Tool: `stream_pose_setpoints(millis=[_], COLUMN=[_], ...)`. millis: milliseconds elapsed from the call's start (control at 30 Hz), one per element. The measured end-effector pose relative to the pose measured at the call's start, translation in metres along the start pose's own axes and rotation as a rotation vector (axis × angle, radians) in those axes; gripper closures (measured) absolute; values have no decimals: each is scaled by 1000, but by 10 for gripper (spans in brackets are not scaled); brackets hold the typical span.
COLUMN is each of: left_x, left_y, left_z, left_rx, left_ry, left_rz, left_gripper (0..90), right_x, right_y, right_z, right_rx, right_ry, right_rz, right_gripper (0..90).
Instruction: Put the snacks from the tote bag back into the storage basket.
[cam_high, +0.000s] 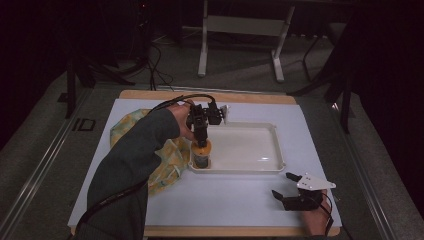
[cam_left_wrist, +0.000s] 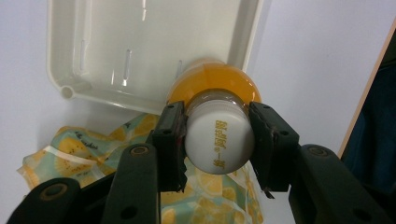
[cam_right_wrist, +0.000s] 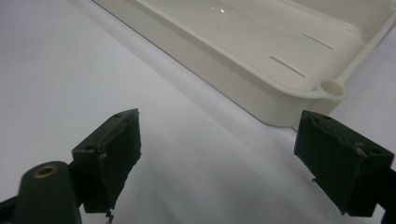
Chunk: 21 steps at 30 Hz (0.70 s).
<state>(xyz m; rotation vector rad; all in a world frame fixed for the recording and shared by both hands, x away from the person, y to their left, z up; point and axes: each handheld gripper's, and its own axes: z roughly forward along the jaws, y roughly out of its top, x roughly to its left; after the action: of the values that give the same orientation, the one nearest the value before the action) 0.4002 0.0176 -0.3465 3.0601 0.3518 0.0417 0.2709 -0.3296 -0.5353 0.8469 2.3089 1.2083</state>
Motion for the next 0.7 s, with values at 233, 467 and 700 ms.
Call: stream_pose_setpoints(millis=[233, 467, 700], left_x=[1, 1, 1], left_y=[2, 3, 3], left_z=[3, 6, 4], left_rx=[10, 5, -15], left_ry=[0, -3, 4], left_rz=[1, -2, 1], left_gripper=[587, 586, 554], right_x=[0, 0, 0], right_y=[0, 0, 0], right_z=[0, 0, 0], right_rx=[-1, 0, 3], right_ry=[0, 1, 0], right_rz=[2, 0, -2], right_gripper=[143, 143, 143])
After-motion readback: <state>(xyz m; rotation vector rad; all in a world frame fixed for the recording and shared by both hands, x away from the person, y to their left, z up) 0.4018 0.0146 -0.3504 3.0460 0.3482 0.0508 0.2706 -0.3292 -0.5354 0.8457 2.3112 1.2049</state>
